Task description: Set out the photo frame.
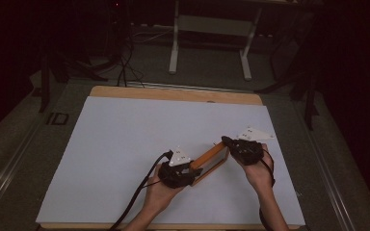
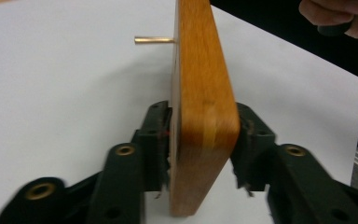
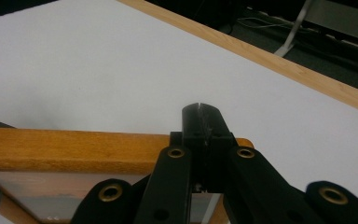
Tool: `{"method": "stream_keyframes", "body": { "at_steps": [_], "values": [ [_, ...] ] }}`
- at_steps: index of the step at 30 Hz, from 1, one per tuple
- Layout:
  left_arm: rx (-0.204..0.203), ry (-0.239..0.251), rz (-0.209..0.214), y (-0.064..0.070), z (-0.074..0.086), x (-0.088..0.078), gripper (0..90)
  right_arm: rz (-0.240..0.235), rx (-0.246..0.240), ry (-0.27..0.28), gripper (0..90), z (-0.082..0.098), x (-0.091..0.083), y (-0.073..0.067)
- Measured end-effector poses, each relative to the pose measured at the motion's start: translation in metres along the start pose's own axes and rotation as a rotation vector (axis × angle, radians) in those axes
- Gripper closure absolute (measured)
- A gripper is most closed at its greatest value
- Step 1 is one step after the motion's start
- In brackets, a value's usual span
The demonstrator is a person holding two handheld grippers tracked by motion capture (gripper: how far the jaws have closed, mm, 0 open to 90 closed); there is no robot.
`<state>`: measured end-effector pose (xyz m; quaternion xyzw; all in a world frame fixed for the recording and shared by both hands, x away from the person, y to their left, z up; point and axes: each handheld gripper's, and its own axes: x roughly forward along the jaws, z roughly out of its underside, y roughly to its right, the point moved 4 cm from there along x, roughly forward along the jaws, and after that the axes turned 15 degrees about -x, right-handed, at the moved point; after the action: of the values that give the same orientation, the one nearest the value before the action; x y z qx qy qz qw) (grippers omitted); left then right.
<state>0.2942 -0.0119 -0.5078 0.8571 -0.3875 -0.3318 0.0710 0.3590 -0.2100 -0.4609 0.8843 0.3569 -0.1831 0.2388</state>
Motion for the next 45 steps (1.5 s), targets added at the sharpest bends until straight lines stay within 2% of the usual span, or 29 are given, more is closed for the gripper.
{"method": "stream_keyframes", "body": {
  "at_steps": [7, 11, 18, 24, 30, 34, 39, 45],
  "values": [
    [-0.057, -0.007, 0.021, -0.008, 0.015, 0.009, 54.1, 0.001, 0.024, 0.026, 90.0, 0.004, -0.003, -0.001],
    [-0.053, -0.020, 0.028, -0.010, 0.023, 0.015, 54.1, -0.001, 0.024, 0.027, 90.0, 0.004, -0.003, 0.000],
    [-0.036, -0.037, 0.006, -0.012, 0.035, 0.027, 59.5, -0.005, 0.035, 0.041, 90.0, 0.006, -0.003, 0.000],
    [-0.028, -0.020, -0.001, -0.012, 0.036, 0.029, 63.6, -0.007, 0.036, 0.043, 90.0, 0.006, -0.003, 0.000],
    [-0.029, -0.011, -0.004, -0.012, 0.036, 0.030, 63.9, -0.007, 0.035, 0.040, 90.0, 0.005, -0.002, 0.000],
    [0.002, -0.008, -0.019, -0.011, 0.036, 0.030, 65.9, -0.007, 0.034, 0.039, 90.0, 0.005, -0.002, 0.000],
    [0.072, -0.019, -0.062, -0.008, 0.035, 0.030, 68.8, -0.002, 0.019, 0.032, 90.0, 0.004, -0.001, 0.000],
    [0.121, -0.034, -0.077, -0.007, 0.032, 0.030, 69.2, 0.004, 0.013, 0.025, 89.4, 0.005, -0.002, 0.003]
  ]
}}
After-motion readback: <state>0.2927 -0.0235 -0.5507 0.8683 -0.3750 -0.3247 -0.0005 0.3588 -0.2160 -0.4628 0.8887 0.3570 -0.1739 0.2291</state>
